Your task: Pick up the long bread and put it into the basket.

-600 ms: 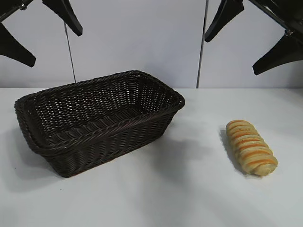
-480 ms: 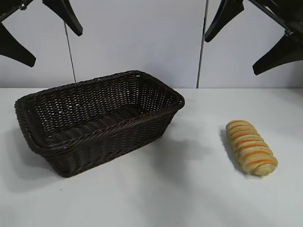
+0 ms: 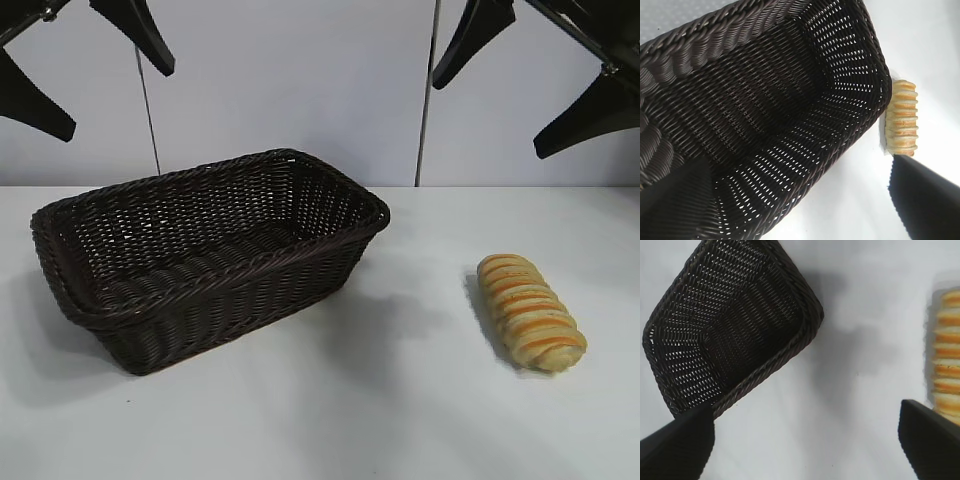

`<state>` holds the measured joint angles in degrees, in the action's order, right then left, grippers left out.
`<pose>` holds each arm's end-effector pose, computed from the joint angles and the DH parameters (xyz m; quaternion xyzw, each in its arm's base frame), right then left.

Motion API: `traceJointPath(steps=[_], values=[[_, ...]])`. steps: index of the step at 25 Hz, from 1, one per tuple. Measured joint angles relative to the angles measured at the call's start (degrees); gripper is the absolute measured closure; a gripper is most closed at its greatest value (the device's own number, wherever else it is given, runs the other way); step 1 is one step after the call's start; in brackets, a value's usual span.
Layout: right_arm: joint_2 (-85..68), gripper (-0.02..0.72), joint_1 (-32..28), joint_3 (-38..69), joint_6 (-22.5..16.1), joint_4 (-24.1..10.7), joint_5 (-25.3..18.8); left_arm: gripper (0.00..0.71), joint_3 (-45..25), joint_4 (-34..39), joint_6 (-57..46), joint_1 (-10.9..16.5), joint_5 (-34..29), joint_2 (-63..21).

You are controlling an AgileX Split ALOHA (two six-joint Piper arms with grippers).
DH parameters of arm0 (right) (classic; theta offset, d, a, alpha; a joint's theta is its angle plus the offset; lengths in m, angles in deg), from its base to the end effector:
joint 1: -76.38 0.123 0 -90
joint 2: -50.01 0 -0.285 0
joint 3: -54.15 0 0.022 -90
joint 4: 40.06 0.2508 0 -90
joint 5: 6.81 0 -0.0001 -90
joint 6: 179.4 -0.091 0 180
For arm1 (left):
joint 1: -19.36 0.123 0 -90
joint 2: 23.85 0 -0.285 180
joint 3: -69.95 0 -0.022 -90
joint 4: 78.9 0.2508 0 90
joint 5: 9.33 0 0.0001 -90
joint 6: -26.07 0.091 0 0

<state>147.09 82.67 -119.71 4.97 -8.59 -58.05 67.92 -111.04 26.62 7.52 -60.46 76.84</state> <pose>0.3198 0.0726 0.2979 0.0311 0.9457 0.2473 0.2086 0.3297 -0.1077 0.2982 -0.0187 0.9435 -0.2694 0.1918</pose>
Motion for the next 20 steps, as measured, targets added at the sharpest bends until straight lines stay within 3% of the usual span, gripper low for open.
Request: traceJointPath(steps=[8, 14, 17, 20], values=[[0.0, 0.009, 0.0, 0.0, 0.0, -0.12, 0.0, 0.015, 0.0, 0.0, 0.0, 0.0, 0.17, 0.0], [0.0, 0.009, 0.0, 0.0, 0.0, -0.12, 0.0, 0.015, 0.0, 0.0, 0.0, 0.0, 5.19, 0.0], [0.0, 0.009, 0.0, 0.0, 0.0, -0.12, 0.0, 0.015, 0.0, 0.44, -1.84, 0.86, 3.64, 0.0], [0.0, 0.009, 0.0, 0.0, 0.0, -0.12, 0.0, 0.015, -0.21, 6.11, -6.6, 1.19, -0.28, 0.0]])
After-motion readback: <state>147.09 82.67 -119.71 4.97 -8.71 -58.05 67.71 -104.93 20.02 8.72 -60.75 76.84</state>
